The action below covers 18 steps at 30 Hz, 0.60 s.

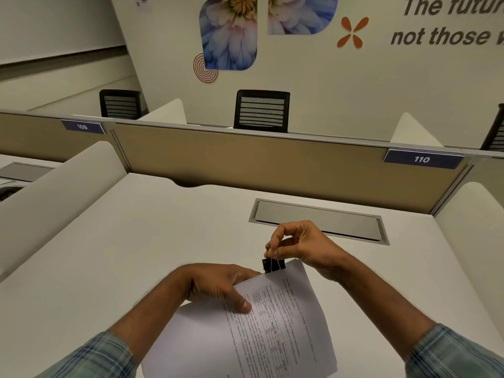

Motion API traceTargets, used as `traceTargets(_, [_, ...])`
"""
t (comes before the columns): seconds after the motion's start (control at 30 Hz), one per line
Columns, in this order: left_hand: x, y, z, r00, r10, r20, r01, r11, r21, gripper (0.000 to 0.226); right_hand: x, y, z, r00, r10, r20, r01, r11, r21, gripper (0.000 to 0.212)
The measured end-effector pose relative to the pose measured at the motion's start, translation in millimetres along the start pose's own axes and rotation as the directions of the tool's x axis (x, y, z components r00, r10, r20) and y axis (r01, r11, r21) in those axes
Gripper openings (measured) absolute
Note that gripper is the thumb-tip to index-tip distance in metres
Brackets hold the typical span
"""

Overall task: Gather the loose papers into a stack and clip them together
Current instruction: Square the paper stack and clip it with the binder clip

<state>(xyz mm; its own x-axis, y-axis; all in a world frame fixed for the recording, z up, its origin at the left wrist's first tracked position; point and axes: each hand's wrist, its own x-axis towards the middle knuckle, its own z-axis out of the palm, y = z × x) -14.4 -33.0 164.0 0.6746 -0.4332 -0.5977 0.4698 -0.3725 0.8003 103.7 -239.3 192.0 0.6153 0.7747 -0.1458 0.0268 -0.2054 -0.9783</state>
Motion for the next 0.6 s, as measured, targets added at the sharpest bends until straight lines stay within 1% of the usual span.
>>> traceTargets(0.1, [1.7, 1.3, -0.4, 1.000, -0.011, 0.015, 0.011, 1.000, -0.004, 0.055, -0.8, 1.8, -2.5, 1.000, 0.025, 0.005, -0.025, 0.999, -0.022, 0.011])
traceTargets(0.23, [3.3, 3.7, 0.2, 1.000, -0.018, 0.024, 0.019, 0.999, -0.043, 0.053, -2.0, 6.9, -4.6, 0.998, 0.059, 0.005, -0.059, 0.996, -0.063, 0.019])
traceTargets(0.47, [5.2, 6.2, 1.7, 1.000, -0.003, 0.006, 0.003, 0.997, -0.081, 0.047, -2.4, 18.3, -10.1, 0.997, 0.075, 0.005, -0.075, 0.995, -0.065, 0.024])
traceTargets(0.6, [7.7, 6.5, 1.8, 1.000, 0.004, -0.011, -0.005, 0.997, -0.080, 0.045, -2.8, 22.0, -15.1, 0.996, 0.090, 0.017, -0.088, 0.993, -0.083, 0.020])
